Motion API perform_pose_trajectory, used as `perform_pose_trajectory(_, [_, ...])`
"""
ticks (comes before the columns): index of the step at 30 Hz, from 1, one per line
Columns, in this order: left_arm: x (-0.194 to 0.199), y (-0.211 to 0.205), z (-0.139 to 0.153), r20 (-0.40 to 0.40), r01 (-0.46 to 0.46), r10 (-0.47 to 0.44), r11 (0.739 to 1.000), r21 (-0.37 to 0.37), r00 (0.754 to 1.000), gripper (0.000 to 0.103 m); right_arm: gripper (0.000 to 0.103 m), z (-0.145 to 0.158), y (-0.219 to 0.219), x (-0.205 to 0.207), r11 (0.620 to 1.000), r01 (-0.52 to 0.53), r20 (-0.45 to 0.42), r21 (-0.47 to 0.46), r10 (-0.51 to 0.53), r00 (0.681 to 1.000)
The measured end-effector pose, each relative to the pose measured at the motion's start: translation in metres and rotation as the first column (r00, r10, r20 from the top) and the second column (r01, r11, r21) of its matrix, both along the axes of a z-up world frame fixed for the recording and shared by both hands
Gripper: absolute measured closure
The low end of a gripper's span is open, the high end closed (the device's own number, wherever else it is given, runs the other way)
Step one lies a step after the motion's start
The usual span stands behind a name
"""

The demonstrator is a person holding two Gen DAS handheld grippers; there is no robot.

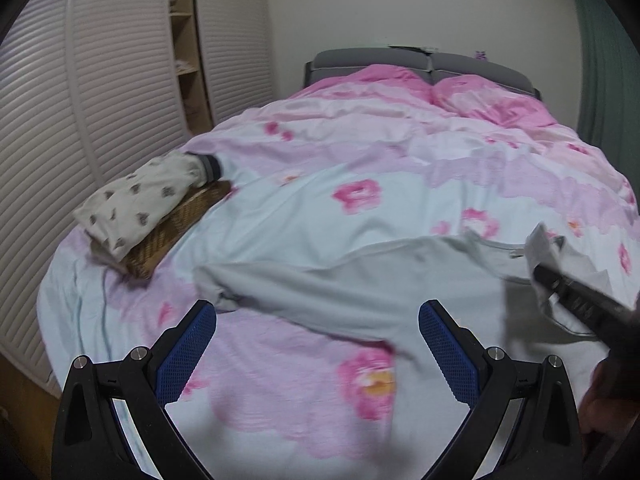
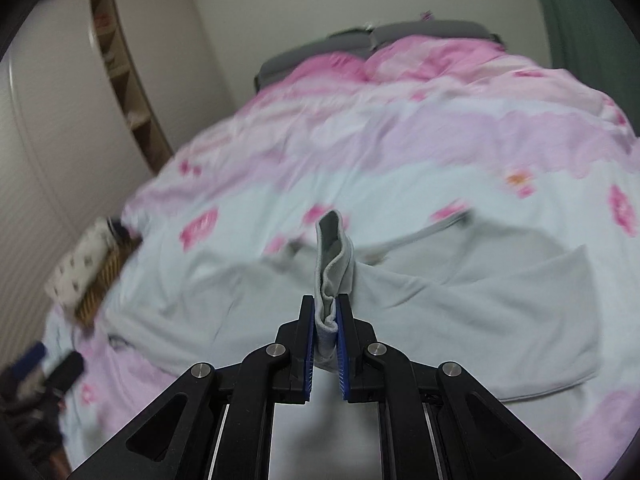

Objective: Fold small clothes
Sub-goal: 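Lift the sleeve with the right tool and lay it across the shirt body, then open the right tool and withdraw from the folded sleeve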

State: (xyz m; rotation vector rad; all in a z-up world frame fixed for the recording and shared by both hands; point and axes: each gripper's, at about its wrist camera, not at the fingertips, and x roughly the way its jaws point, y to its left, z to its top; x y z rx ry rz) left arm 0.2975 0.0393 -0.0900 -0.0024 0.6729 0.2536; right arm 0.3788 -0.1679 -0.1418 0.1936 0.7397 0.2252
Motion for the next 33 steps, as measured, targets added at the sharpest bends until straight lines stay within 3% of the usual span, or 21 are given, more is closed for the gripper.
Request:
perform_pose_trajectory(9, [-0.004, 0.029, -0.012, -0.023, -0.043, 0.043, 0.999, -0.012, 0.999, 0.000, 0.090, -0.035, 0.058, -0.003, 0.989, -0.112, -0.081, -0.102, 0.104, 0.991])
perform_pose_trajectory(11, [-0.004, 0.029, -0.014, -0.027, -0.041, 0.041, 0.999, -0.013, 0.999, 0.000, 0.076, -0.036, 0.062, -0.005, 0.984, -0.127, -0.087, -0.124, 0.117, 0.989])
perform_pose_trajectory(13, [-0.003, 0.027, -0.016, -0.029, -0.037, 0.036, 0.999, -0.011, 0.999, 0.000, 0.051, -0.029, 0.059, -0.015, 0.983, -0.129, -0.054, -0.133, 0.122, 0.991])
perform_pose_trajectory(15, [-0.002, 0.022, -0.017, -0.033, -0.026, 0.025, 1.000, -0.011, 0.999, 0.000, 0.044, -0.020, 0.055, -0.024, 0.983, -0.119, -0.012, -0.139, 0.119, 0.993])
perform_pose_trajectory(20, [0.001, 0.003, -0.018, -0.029, 0.010, -0.010, 1.000, -0.016, 1.000, 0.000, 0.043, 0.004, 0.015, -0.048, 0.993, -0.053, 0.050, -0.105, 0.058, 0.997])
perform_pose_trajectory(24, [0.006, -0.019, -0.022, -0.035, 0.046, -0.046, 0.999, -0.021, 0.998, 0.000, 0.043, 0.012, -0.042, -0.066, 0.992, 0.080, 0.061, -0.094, -0.074, 0.995])
perform_pose_trajectory(28, [0.012, -0.051, -0.030, -0.045, 0.097, -0.098, 0.995, -0.024, 0.994, 0.000, 0.043, 0.006, -0.104, -0.073, 0.971, 0.206, 0.026, -0.121, -0.204, 0.979])
perform_pose_trajectory(33, [0.022, -0.088, -0.042, -0.071, 0.153, -0.153, 0.988, -0.008, 0.986, 0.000, 0.043, -0.016, -0.149, -0.066, 0.953, 0.274, -0.079, -0.128, -0.285, 0.955])
